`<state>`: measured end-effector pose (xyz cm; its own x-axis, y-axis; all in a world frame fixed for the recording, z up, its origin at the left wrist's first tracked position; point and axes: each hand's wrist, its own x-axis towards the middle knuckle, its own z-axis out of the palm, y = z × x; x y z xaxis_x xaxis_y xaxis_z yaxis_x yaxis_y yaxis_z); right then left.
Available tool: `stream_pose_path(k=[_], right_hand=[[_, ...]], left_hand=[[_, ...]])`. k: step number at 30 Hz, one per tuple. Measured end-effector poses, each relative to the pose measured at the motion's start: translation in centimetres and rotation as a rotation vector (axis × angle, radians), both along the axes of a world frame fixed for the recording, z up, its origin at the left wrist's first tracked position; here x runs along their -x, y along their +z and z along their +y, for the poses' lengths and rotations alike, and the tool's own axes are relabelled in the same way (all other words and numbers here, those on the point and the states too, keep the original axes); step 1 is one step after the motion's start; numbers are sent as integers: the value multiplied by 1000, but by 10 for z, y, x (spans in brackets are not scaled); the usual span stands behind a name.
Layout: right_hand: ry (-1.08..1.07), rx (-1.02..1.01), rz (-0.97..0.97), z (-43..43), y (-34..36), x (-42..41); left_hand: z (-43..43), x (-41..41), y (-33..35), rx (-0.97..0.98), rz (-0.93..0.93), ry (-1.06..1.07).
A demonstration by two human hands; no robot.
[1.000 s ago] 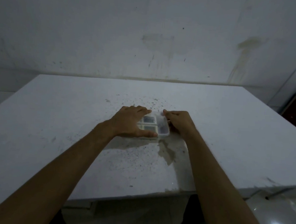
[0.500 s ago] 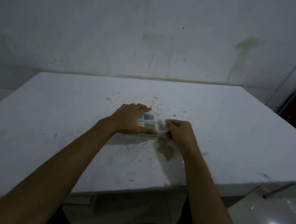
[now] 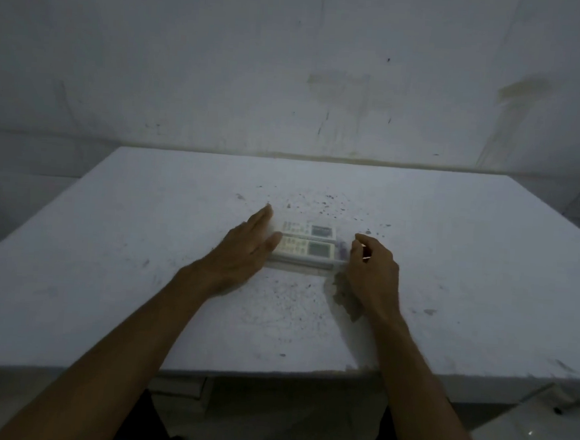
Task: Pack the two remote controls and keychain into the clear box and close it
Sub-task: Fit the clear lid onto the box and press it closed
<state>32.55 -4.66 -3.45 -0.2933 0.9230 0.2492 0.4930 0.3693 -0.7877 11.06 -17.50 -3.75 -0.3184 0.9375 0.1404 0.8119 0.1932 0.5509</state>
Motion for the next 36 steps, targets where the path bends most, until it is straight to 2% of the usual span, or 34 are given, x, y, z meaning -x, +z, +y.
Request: stream_pose_path(k=[2,5,10,14,18,21,26,30,33,36], right_hand=[[-13,-7,-7,-1,0,0],[-21,3,-14,0,-1,2],[-10,-10,-13,4,-2,1],[-4,15,-20,8,-5,2],[26,29,-30,11,-3,5],[81,55,-142,18,6,14],[76,-94,-337,18,14,25],[133,-73,-355,22,19,16],[157,-47,-270,12,12,8],[121,34,-102,8,9,7]], left_hand=[[-1,0,-5,-14,24,-7],[2,8,-7,-9,215,-18],[12,15,3,-28,326,-35],[16,20,8,10,335,-6],[16,18,-1,7,189,2],[19,19,0,13,166,27],[32,28,14,41,341,-28],[35,28,13,81,302,-90],[32,24,6,67,118,-91],[31,23,2,53,-48,-107]])
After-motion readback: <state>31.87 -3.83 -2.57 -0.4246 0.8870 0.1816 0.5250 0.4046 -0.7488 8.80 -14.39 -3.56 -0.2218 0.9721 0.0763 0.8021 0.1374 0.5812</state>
